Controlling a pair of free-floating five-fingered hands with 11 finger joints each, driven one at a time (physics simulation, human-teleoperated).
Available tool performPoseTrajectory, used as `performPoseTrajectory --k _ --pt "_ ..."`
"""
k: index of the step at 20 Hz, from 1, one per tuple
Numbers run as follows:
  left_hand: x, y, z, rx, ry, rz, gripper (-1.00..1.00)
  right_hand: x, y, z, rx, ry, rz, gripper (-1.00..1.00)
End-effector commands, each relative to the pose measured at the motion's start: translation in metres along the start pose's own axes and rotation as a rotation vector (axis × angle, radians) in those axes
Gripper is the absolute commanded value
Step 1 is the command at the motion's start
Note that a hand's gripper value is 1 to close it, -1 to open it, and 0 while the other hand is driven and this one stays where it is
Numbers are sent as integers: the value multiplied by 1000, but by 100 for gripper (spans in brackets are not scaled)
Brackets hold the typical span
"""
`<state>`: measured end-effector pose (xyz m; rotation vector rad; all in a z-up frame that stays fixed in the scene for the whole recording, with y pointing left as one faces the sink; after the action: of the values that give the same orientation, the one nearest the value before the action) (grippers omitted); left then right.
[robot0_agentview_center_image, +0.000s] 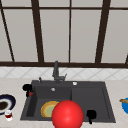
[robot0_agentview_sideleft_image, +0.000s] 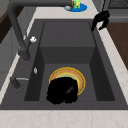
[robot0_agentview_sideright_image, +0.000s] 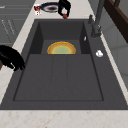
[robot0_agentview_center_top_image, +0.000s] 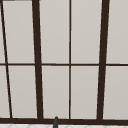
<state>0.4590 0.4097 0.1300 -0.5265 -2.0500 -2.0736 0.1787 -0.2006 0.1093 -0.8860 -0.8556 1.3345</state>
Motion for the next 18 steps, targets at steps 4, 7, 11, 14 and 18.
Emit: performPoseTrajectory --k 4,7,11,14,18 --pt "14 12 47 -11 -20 1 100 0 0 0 0 0 0 0" --pt "19 15 68 -11 -19 1 100 0 0 0 0 0 0 0" --pt "25 16 97 -12 -16 1 100 0 0 0 0 0 0 0" --pt "28 14 120 -8 -17 1 100 0 0 0 0 0 0 0" --pt "32 13 151 -6 -15 1 100 0 0 0 0 0 0 0"
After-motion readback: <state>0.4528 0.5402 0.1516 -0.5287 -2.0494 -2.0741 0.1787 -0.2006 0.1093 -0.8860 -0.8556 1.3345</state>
